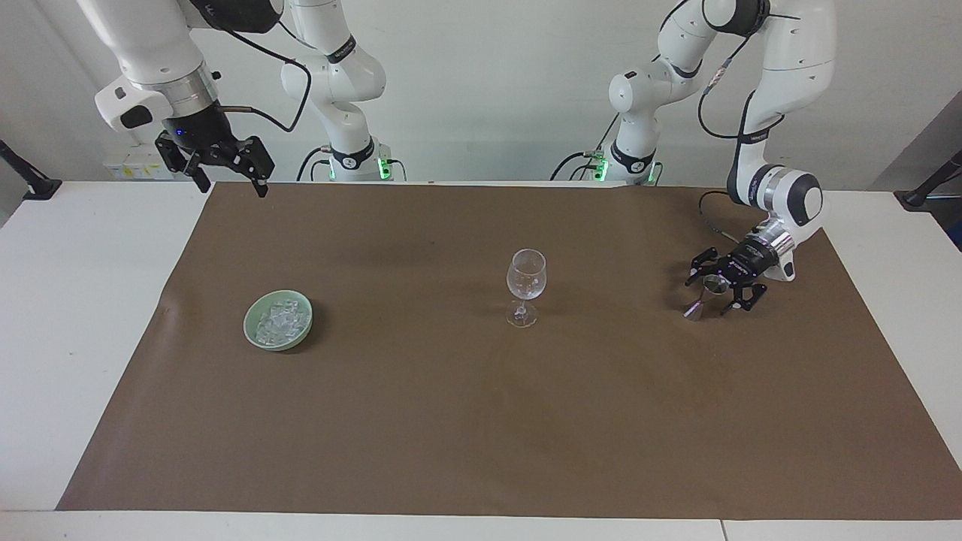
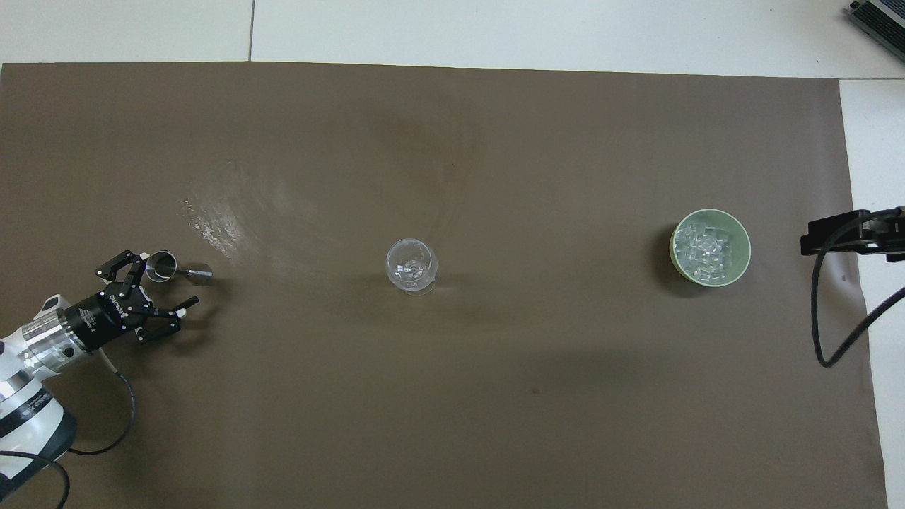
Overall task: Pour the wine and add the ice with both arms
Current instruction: 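Close the left gripper around the silver jigger cup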
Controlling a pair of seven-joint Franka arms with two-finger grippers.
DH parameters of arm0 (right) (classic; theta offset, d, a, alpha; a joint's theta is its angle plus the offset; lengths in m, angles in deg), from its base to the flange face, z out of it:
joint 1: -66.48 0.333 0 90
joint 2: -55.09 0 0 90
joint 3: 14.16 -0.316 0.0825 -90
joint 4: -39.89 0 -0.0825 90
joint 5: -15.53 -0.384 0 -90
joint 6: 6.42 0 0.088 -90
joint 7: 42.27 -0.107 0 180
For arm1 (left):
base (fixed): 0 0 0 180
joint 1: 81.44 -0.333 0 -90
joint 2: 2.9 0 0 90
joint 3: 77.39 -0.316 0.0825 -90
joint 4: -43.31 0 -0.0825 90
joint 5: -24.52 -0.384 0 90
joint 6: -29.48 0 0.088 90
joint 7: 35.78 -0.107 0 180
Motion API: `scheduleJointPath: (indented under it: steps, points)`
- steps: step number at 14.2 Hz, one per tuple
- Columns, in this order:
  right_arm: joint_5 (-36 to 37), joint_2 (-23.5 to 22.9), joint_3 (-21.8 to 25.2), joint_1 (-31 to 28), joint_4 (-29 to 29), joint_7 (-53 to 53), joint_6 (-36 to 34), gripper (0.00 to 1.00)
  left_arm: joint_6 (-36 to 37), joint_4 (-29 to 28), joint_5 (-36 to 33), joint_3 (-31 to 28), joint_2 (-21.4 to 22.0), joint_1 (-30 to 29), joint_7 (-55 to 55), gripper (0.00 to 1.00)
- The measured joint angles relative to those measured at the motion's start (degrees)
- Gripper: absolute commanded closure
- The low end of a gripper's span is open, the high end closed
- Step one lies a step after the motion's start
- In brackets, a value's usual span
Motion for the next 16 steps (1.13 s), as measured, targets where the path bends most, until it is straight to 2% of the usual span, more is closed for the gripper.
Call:
scheduleJointPath:
  steps: [15, 16]
  points:
    - [0.0, 0.0, 0.0, 0.0, 0.0, 0.0, 0.0, 0.0, 1.3, 0.0, 4.8, 0.4, -0.9, 0.8, -1.0, 0.0]
    - [0.0, 0.0, 0.0, 0.0, 0.0, 0.0, 0.0, 0.0, 1.3, 0.0, 4.9, 0.4, -0.9, 0.8, -1.0, 0.03]
